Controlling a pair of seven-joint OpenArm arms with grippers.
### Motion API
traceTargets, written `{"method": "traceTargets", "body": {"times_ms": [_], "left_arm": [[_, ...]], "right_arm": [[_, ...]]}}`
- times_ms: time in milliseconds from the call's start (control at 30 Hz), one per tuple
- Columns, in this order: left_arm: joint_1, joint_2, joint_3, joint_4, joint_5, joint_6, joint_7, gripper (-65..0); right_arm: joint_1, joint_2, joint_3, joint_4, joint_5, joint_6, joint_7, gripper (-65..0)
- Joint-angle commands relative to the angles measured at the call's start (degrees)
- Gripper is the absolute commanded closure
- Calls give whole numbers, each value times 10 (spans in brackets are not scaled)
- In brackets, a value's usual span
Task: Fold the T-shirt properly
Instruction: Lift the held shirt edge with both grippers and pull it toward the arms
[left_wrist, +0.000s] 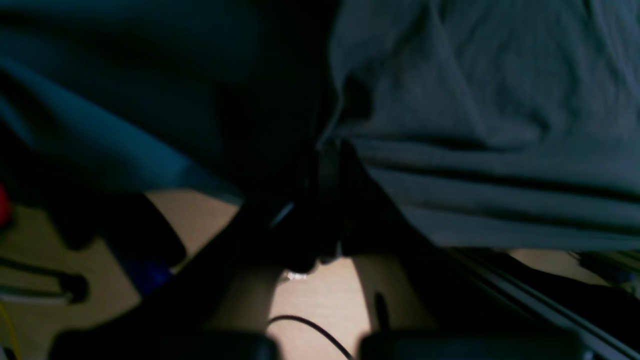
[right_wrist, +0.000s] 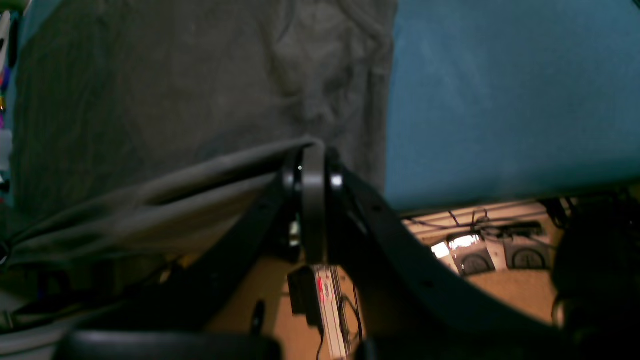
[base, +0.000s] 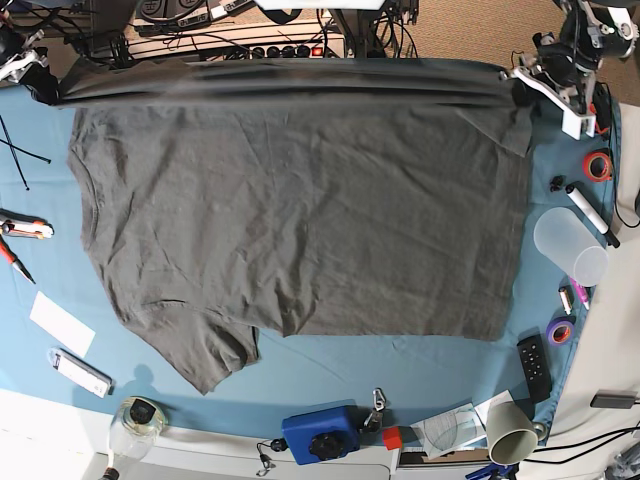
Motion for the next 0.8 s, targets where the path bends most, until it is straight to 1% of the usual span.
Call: {"method": "traceTargets", "body": {"times_ms": [0, 233, 333, 400, 467, 600, 700, 767], "left_arm": [[3, -12, -6, 18, 17, 4, -14, 0], [37, -10, -6, 112, 21, 4, -11, 0], [52, -10, -6, 144, 21, 4, -33, 0], [52, -10, -6, 145, 21, 4, -57, 0], [52, -10, -6, 144, 21, 4, -72, 0], [52, -10, -6, 144, 40, 4, -76, 0], [52, -10, -6, 144, 42, 5, -82, 0], [53, -10, -6, 144, 42, 5, -76, 0]], "right_arm": [[2, 17, 7, 8, 1, -3, 22, 0], [18, 17, 7, 8, -14, -5, 24, 0], [19, 17, -3, 8, -14, -5, 24, 0], [19, 17, -20, 8, -17, -5, 25, 0], [23, 17, -41, 8, -39, -5, 37, 0], [40, 17, -77, 8, -80, -12, 73, 0], [63, 17, -89, 8, -104, -24, 74, 0], [75, 17, -90, 8, -104, -30, 72, 0]]}}
